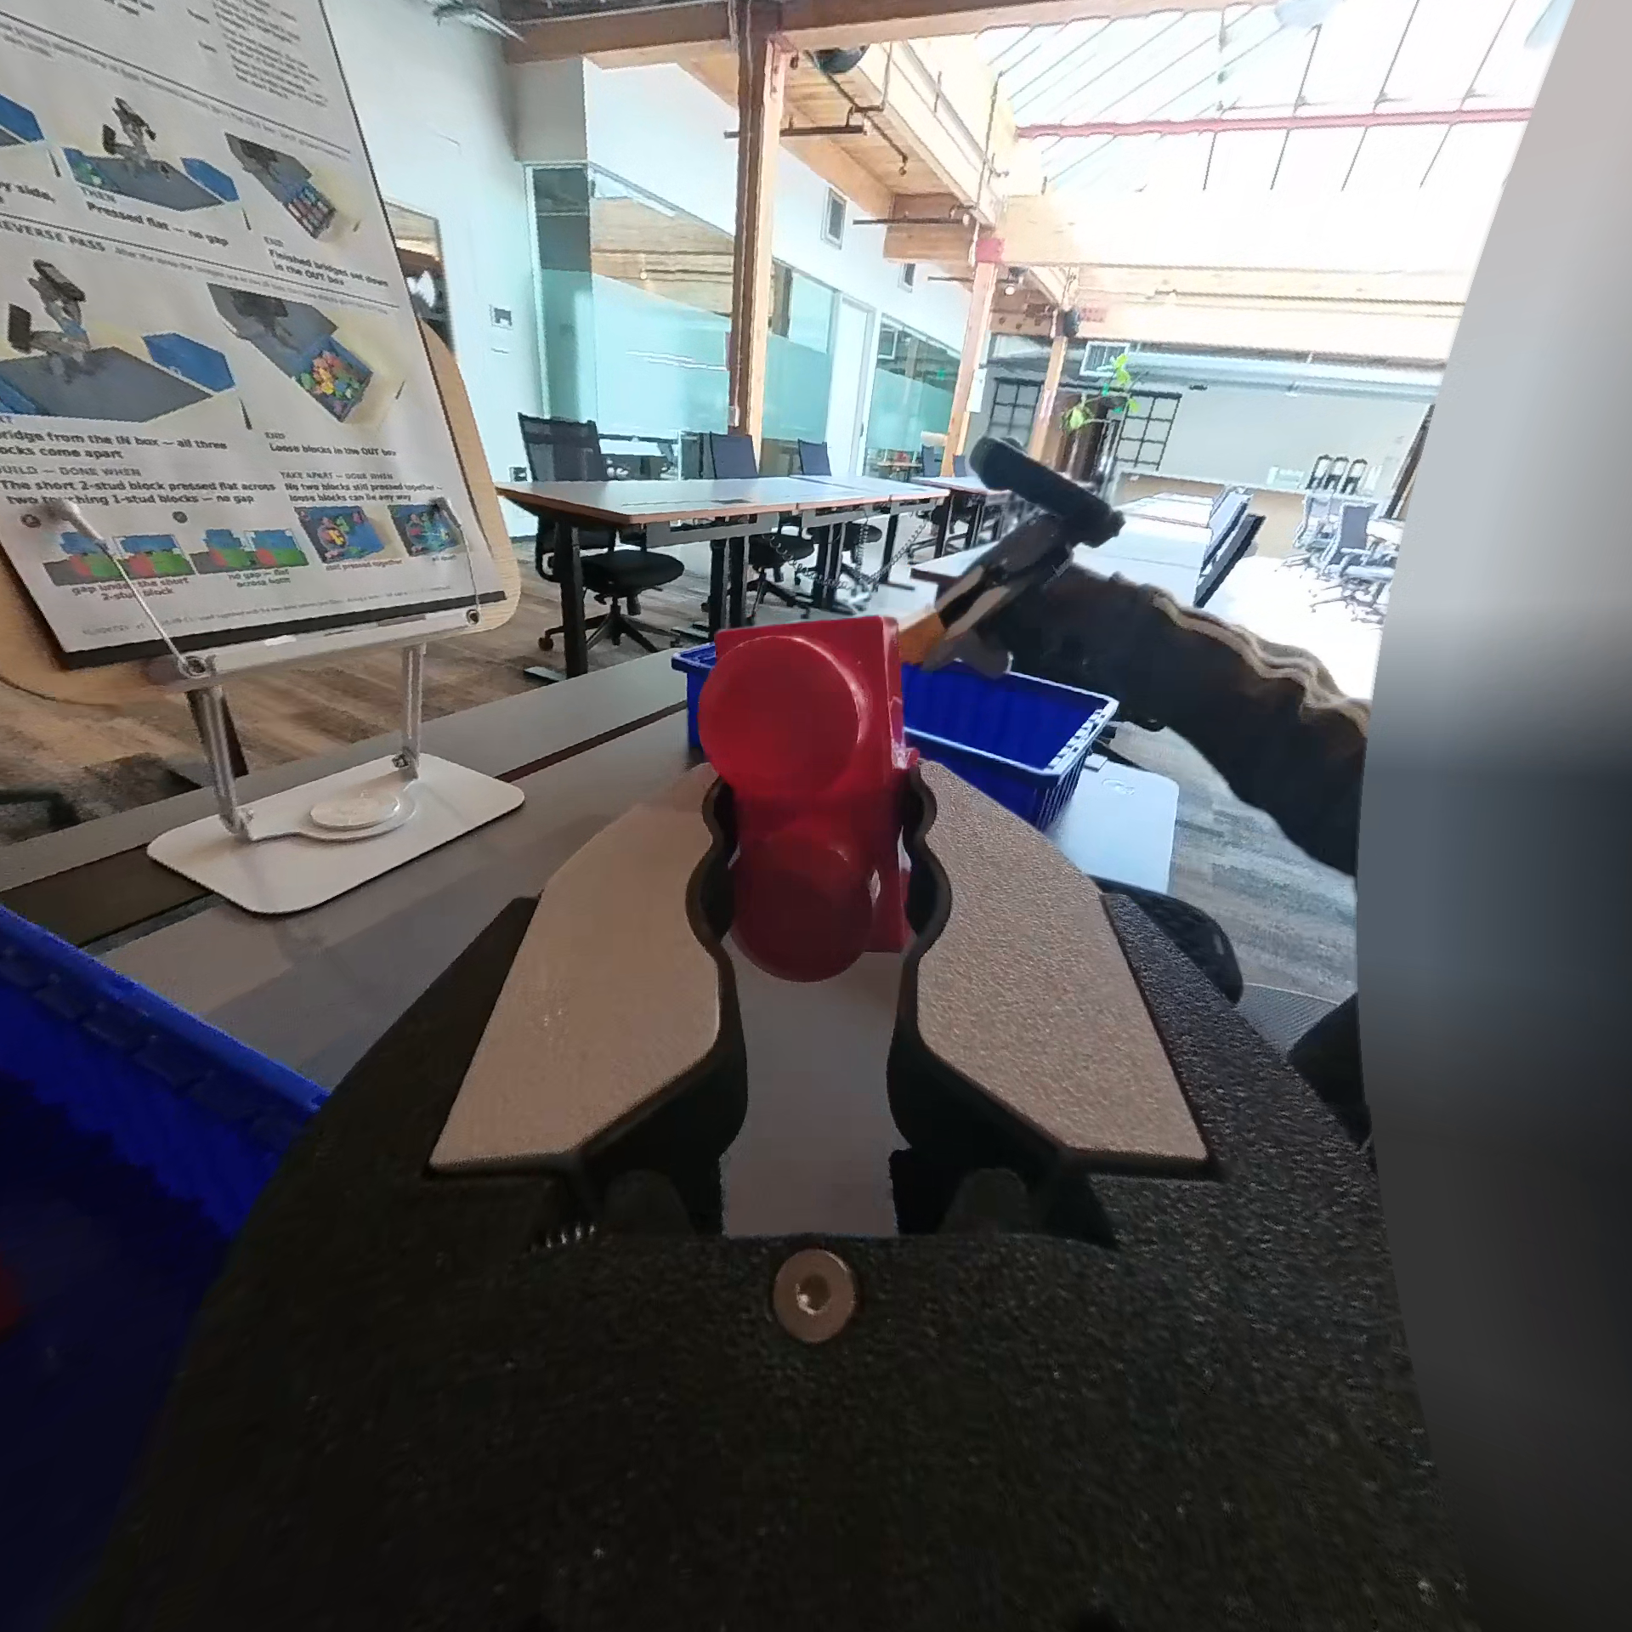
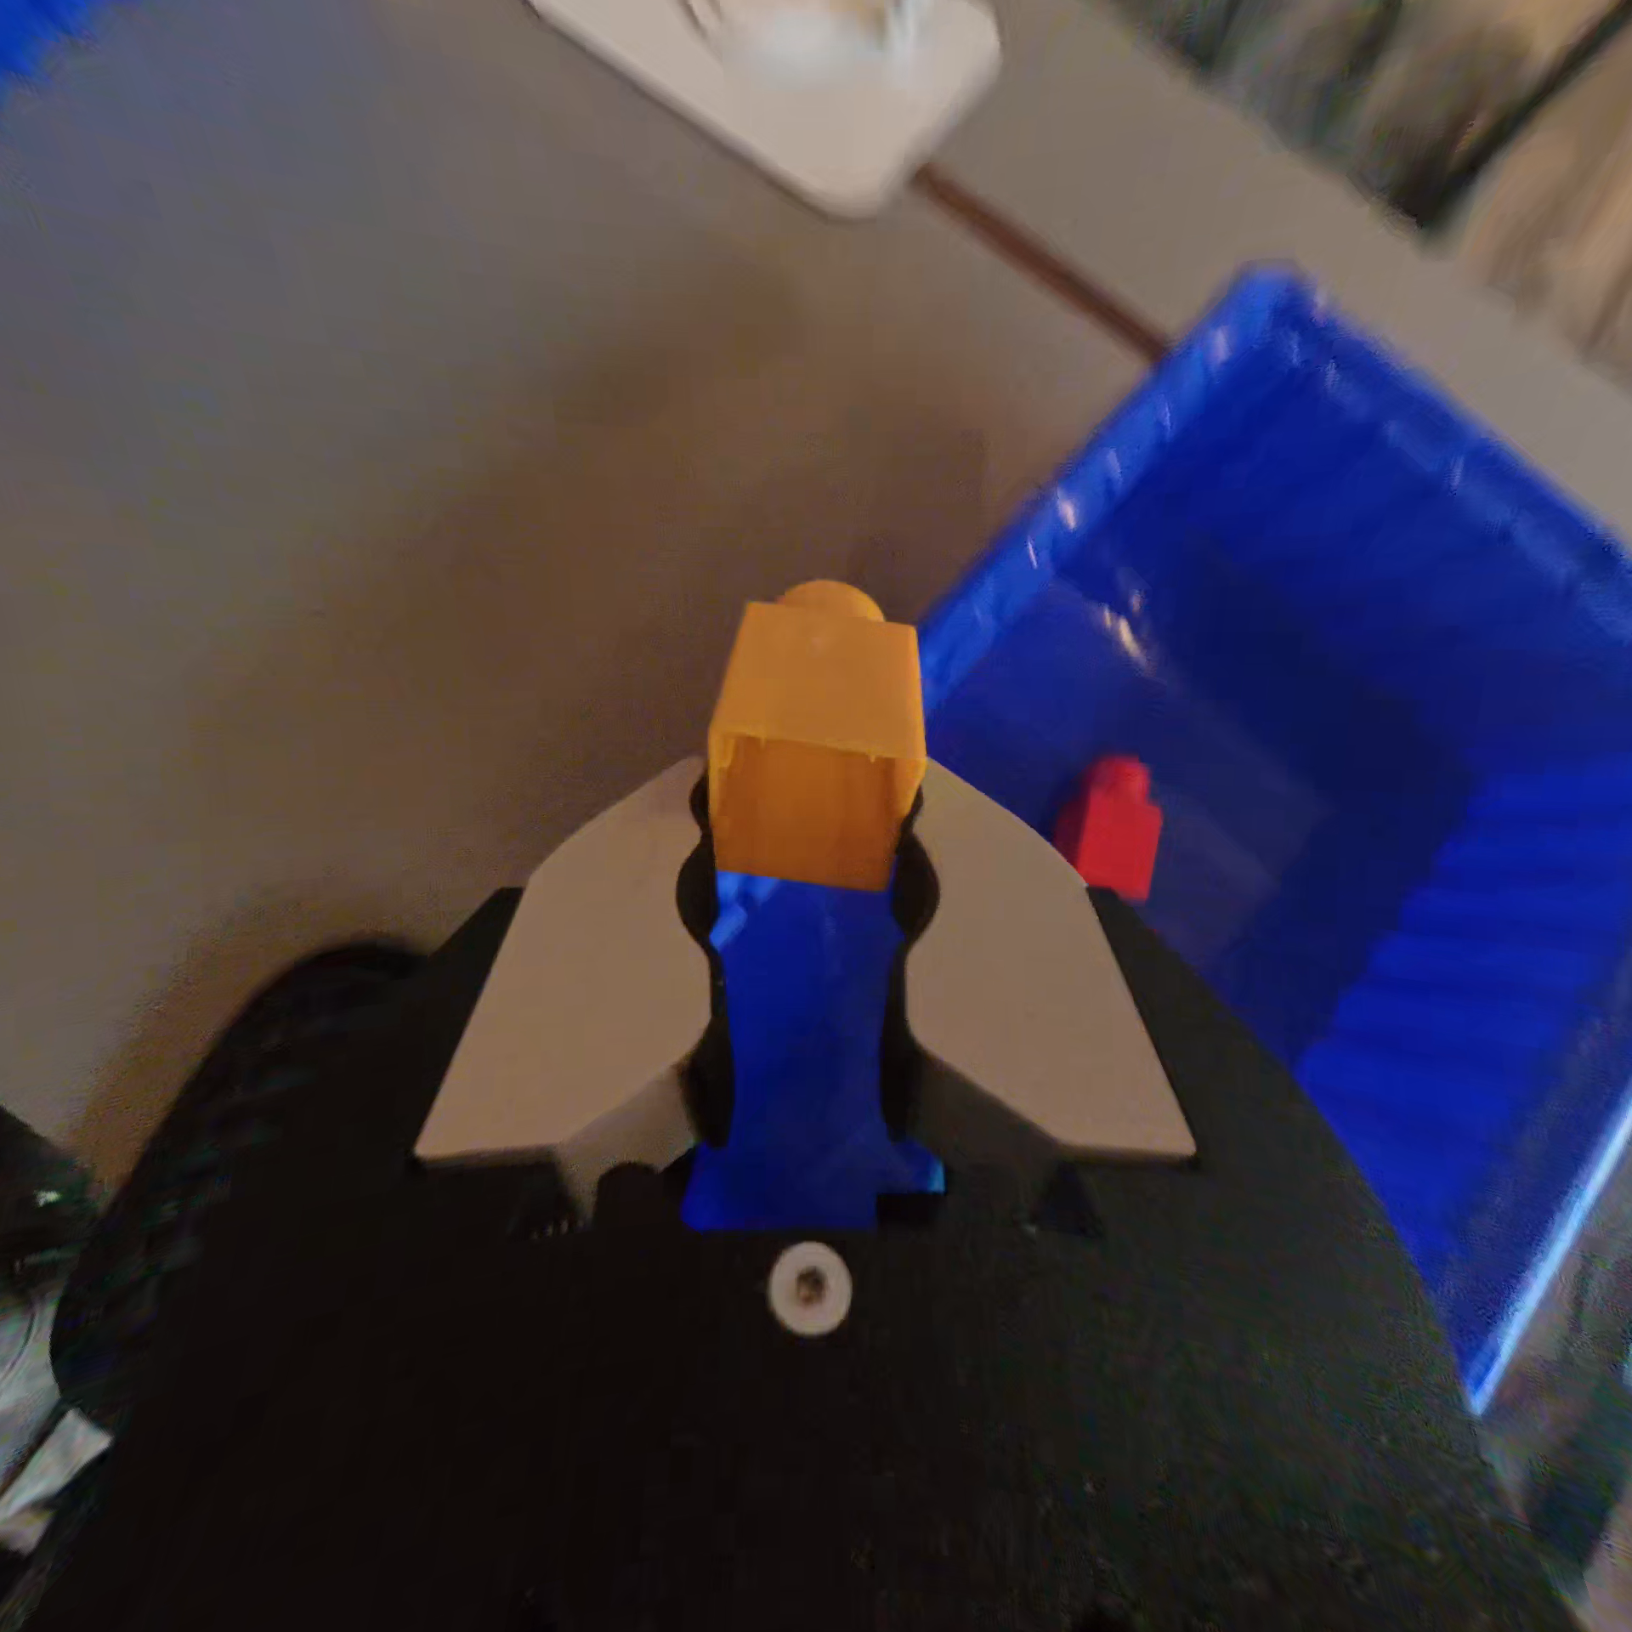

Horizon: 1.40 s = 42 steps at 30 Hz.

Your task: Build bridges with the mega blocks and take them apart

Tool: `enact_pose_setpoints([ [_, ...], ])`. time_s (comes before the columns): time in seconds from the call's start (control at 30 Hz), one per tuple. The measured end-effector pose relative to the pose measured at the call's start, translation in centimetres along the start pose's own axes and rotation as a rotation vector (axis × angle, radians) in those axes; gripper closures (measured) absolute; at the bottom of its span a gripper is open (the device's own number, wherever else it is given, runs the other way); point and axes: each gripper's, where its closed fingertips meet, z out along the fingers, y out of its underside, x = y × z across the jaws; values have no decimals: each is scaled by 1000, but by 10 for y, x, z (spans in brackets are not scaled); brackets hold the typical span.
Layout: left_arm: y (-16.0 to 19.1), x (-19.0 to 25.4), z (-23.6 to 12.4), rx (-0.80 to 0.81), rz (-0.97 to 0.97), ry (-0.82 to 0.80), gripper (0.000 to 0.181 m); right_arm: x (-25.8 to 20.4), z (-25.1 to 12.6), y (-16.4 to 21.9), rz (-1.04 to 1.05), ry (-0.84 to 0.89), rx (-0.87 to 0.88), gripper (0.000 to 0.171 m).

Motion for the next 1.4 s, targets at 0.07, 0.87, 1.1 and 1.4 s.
enact_pose_setpoints([
  [0.07,2,0,3,-9,5,-8,145,16,8,36,63,-1,-138,134],
  [0.87,8,0,18,-74,38,-21,145,46,35,107,228,121,-349,79],
  [1.1,4,7,29,-40,16,30,145,-73,-11,-60,-52,-15,284,88],
  [1.4,3,32,48,-3,-7,131,145,-332,-41,-143,-385,-831,625,94],
])
